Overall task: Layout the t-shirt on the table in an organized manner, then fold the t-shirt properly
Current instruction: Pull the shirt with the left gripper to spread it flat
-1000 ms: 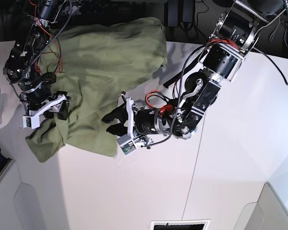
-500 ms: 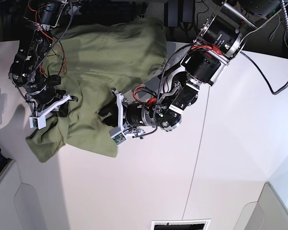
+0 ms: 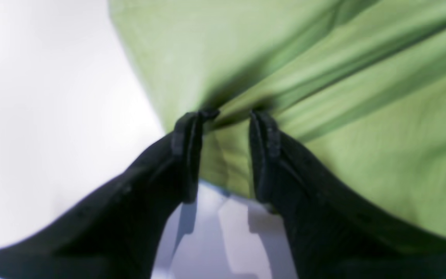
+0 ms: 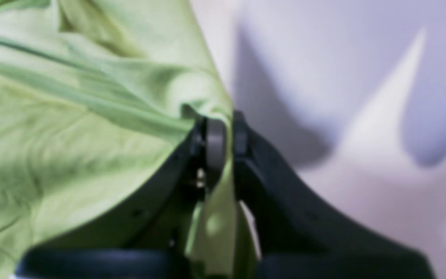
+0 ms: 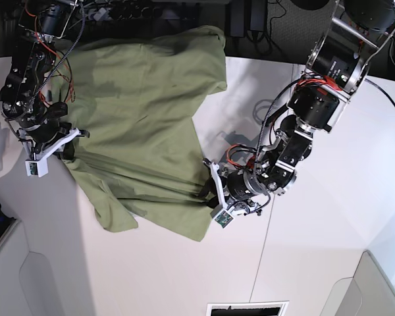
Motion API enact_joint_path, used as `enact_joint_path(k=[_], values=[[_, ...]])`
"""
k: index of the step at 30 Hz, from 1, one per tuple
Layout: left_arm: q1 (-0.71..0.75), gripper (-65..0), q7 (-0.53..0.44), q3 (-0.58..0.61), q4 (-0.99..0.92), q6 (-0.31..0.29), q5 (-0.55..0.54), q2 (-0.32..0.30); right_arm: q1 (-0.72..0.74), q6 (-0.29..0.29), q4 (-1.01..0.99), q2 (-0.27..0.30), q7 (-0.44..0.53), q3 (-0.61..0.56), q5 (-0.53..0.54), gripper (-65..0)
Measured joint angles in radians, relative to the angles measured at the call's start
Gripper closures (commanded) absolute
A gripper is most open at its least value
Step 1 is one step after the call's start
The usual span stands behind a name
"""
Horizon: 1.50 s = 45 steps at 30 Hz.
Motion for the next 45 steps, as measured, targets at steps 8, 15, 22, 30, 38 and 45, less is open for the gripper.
enact_joint_path(k=[8, 15, 22, 30, 38, 45], values=[[-0.005, -21.9, 0.019, -0.002, 0.003, -0.005, -0.011, -0.13, 0.0, -0.109, 0.0, 0.015, 0.0, 0.005, 0.015, -36.0], [-0.005, -21.9, 0.031, -0.002, 0.005, -0.002, -0.009, -0.172, 0.031, -0.046, 0.0, 0.013, -0.005, 0.005, 0.161, -36.0], [-0.008, -21.9, 0.058, -0.003, 0.006, 0.014, 0.001, -0.173, 0.101, -0.027, 0.0, -0.002, -0.01, 0.006, 0.201, -36.0], [-0.02, -21.9, 0.103, -0.005, 0.015, 0.026, 0.003, -0.18, 0.138, 0.008, 0.001, -0.048, -0.043, -0.051, 0.247, -12.4], [-0.05, -21.9, 0.175, -0.001, 0.074, 0.1, 0.032, -0.21, 0.081, 0.052, 0.001, -0.076, -0.251, -0.252, 0.247, 0.0], [-0.074, -21.9, 0.172, 0.001, 0.09, 0.1, 0.014, -0.207, -0.034, 0.053, 0.003, -0.07, -0.204, -0.284, 0.257, 0.0]])
